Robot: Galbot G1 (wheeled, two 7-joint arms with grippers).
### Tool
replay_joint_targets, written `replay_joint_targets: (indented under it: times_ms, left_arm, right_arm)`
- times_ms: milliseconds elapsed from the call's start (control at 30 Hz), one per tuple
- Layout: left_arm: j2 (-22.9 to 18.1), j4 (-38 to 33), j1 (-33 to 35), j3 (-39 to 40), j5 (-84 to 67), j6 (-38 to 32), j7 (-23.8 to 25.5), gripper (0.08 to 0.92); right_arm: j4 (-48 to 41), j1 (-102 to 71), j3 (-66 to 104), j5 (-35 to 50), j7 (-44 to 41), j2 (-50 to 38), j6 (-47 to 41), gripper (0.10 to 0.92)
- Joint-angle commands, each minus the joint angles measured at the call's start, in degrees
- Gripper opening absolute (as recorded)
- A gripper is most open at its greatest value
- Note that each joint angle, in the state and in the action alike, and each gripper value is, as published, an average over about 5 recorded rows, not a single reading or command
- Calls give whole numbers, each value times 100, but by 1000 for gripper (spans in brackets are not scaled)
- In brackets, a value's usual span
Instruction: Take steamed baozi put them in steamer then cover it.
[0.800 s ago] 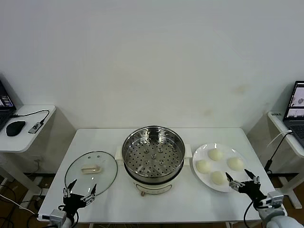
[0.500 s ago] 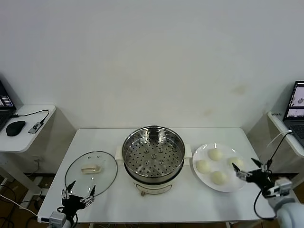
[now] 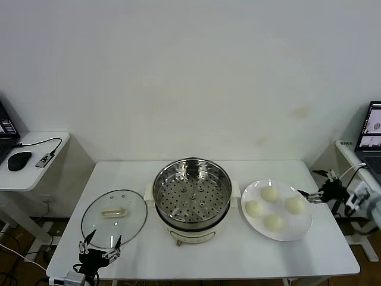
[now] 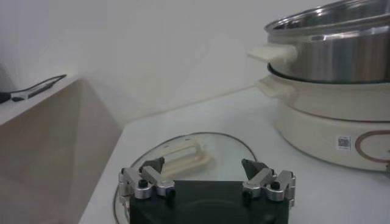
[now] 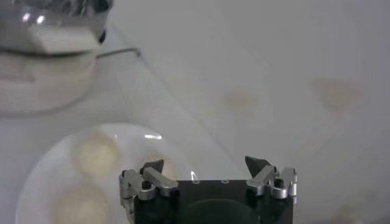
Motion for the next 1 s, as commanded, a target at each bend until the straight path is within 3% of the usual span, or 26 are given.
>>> replay_joint_targets:
  times_ms: [33,233,567,1000]
  left_arm:
    - [-77,-159,138,-48,77,-8,-1,823]
    - [-151,-165,175,-65,121,-16,-4,823]
    - [-163,-87,198,-131,146,-21,2,823]
    - [-142,78,54,-117,141,-5,25,823]
  right_arm:
    - [-1870,3852,-2875,-1887,-2166,3,837,823]
    - [-3111,5091,-4425,-2449,-2299,1199,1530,823]
    - [-4630,5624,-5090,-3240,-2267,2733,2344,823]
    - [-4982,5242,-5134,-3617,-2258,2938,2421,823]
